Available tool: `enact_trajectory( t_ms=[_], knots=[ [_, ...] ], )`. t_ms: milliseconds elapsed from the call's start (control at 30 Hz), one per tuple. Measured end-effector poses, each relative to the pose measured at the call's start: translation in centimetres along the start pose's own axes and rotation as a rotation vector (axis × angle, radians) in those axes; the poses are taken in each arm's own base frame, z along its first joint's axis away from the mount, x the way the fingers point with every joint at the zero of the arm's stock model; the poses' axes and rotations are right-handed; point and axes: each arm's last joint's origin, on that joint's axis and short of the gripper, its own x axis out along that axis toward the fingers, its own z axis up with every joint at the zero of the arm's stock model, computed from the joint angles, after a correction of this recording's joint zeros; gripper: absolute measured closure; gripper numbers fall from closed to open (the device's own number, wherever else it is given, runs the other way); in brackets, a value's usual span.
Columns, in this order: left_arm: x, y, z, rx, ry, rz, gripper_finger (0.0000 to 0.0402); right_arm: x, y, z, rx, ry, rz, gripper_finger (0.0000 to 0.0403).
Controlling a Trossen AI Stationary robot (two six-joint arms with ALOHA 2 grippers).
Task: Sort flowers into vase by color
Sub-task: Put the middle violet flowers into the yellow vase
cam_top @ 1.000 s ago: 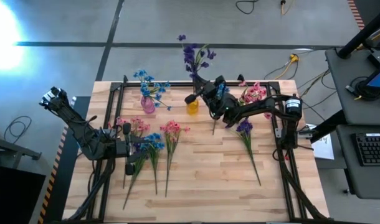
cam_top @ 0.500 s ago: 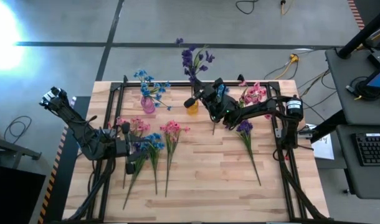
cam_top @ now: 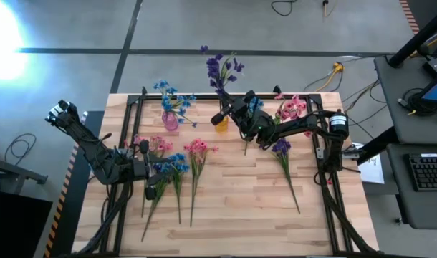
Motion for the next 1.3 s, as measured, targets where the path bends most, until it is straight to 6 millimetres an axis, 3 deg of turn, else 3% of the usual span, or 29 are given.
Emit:
enact_trajectory(
  t_ms=[833,1300],
  knots=[
    [0.0,0.0,0.0,0.0,0.0,0.0,0.0267,0.07,-0.05,-0.48,-0.03,0.043,-0.023,0.0389],
    [0.0,0.0,0.0,0.0,0.0,0.0,0.0267,0.09,-0.01,-0.81,-0.051,0.071,-0.017,0.0309]
  ],
)
